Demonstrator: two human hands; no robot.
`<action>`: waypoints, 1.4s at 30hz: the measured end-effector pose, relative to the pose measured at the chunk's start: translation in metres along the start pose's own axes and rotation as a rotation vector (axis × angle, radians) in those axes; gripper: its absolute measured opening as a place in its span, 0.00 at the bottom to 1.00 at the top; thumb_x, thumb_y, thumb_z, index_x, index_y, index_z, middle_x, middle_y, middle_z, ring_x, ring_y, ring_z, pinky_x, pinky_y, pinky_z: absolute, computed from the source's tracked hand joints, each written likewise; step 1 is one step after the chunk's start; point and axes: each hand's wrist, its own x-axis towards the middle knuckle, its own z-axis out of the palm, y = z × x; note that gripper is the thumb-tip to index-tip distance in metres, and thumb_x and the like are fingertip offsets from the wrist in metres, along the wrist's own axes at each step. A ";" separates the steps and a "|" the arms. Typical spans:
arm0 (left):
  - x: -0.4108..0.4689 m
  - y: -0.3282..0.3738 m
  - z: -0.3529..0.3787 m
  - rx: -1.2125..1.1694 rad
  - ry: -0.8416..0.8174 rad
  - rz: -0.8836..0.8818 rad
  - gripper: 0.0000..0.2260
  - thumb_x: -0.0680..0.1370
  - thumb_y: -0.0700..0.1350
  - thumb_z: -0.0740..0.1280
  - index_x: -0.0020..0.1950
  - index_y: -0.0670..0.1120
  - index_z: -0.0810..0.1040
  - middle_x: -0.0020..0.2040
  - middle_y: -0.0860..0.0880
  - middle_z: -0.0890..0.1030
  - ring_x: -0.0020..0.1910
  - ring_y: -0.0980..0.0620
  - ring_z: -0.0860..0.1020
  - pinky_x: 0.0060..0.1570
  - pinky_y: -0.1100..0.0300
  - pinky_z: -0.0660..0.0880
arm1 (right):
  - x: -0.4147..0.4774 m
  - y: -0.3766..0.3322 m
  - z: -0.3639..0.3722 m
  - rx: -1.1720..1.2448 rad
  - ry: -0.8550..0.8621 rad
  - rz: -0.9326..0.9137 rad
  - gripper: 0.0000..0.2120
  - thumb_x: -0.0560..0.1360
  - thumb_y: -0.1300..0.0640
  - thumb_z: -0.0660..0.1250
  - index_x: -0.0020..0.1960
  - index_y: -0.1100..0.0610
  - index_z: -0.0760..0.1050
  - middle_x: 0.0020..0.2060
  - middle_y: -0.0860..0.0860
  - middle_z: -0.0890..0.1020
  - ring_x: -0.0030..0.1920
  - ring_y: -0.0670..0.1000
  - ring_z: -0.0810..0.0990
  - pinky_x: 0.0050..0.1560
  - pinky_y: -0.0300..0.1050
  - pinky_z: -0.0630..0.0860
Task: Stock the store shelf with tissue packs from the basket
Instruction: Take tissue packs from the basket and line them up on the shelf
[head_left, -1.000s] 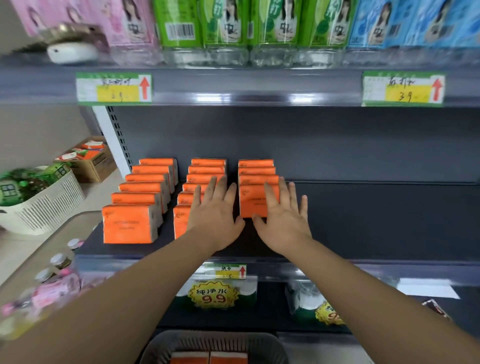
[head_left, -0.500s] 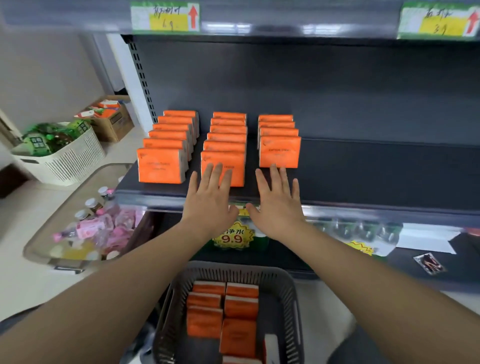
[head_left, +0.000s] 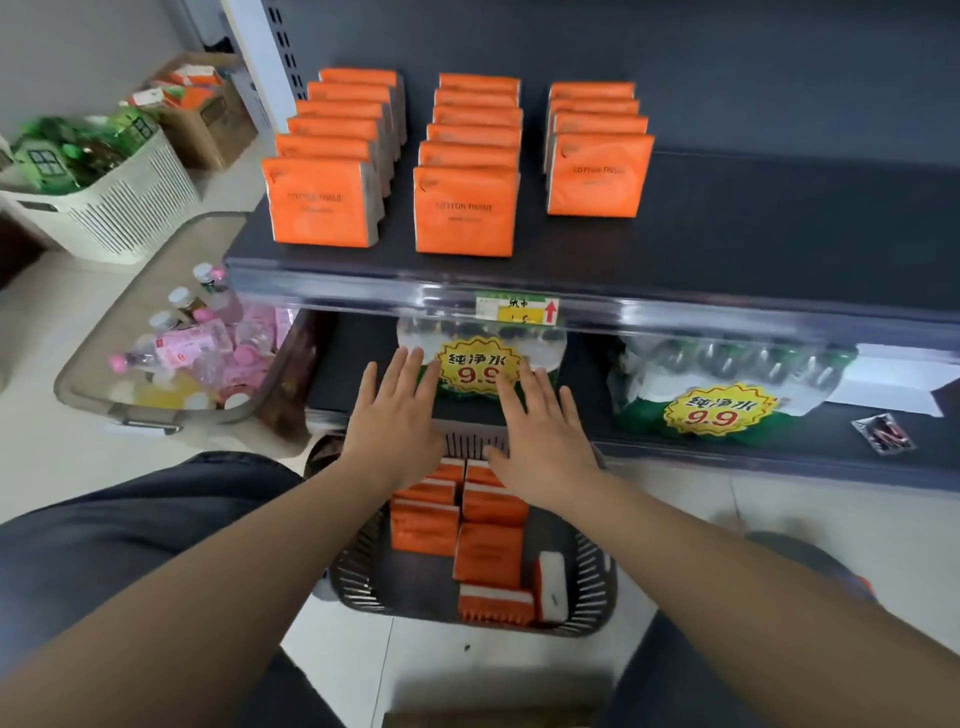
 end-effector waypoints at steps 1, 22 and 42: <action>-0.002 0.000 0.008 -0.007 -0.022 -0.003 0.36 0.76 0.53 0.59 0.79 0.45 0.46 0.80 0.45 0.47 0.79 0.46 0.41 0.75 0.44 0.40 | -0.001 0.001 0.008 0.002 -0.010 0.005 0.40 0.77 0.42 0.59 0.77 0.51 0.36 0.77 0.55 0.38 0.76 0.55 0.35 0.75 0.56 0.37; -0.029 -0.004 0.152 -0.006 -0.432 0.021 0.24 0.72 0.49 0.64 0.67 0.44 0.68 0.65 0.45 0.71 0.68 0.45 0.67 0.72 0.50 0.57 | -0.008 0.039 0.160 0.073 -0.254 0.107 0.39 0.71 0.45 0.67 0.75 0.52 0.51 0.74 0.55 0.59 0.75 0.57 0.57 0.75 0.58 0.51; 0.004 -0.027 0.230 0.068 -0.524 0.048 0.21 0.75 0.42 0.64 0.68 0.43 0.69 0.65 0.42 0.71 0.65 0.42 0.70 0.64 0.49 0.65 | 0.051 0.075 0.213 0.045 -0.328 0.102 0.26 0.73 0.57 0.66 0.69 0.57 0.65 0.67 0.57 0.65 0.66 0.57 0.66 0.66 0.54 0.67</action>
